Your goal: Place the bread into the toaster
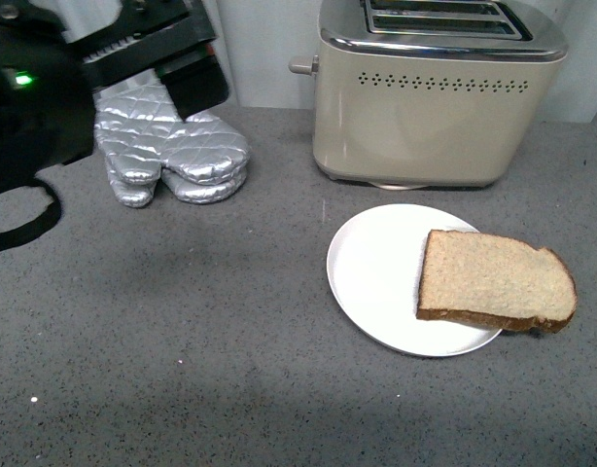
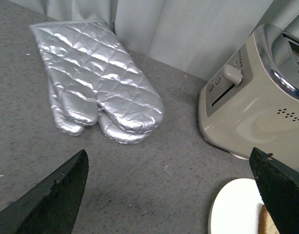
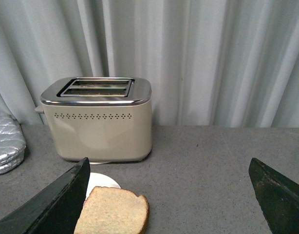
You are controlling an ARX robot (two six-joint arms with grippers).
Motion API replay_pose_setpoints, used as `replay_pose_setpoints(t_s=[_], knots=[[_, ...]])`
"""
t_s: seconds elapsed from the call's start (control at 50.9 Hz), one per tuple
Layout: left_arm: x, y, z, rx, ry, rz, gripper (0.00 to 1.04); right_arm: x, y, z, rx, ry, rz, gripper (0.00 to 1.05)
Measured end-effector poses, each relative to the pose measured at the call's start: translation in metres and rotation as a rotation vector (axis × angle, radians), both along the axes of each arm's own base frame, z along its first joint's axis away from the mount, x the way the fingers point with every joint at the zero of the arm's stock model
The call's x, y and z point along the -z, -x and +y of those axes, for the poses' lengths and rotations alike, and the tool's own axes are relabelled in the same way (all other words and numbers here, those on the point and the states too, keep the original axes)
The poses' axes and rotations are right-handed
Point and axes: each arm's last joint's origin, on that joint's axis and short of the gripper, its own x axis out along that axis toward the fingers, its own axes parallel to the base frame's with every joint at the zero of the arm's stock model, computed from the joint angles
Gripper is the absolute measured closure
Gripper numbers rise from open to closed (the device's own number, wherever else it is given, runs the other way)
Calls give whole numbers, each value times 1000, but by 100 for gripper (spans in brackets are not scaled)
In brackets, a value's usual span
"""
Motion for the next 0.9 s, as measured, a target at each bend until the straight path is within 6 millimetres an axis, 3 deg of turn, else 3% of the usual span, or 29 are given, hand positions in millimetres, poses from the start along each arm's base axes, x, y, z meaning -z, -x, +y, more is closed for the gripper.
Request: replay_pose_setpoints(t_s=[0.138,0.295,0.531,0.669,0.904], knots=[[-5,40,30,-49,-35,-32,7,0,0,0,0,0,0,10],[-4,84,68,41,-247,-308,39,0,0,0,0,0,0,10],[-5,104,85,59,-335,-324,75,0,0,0,0,0,1,10],[-6,114,93,53,-345,-330,102,0,0,0,0,0,0,10],[-11,128,105,76,-348,-346,101,0,0,0,0,0,0,10]])
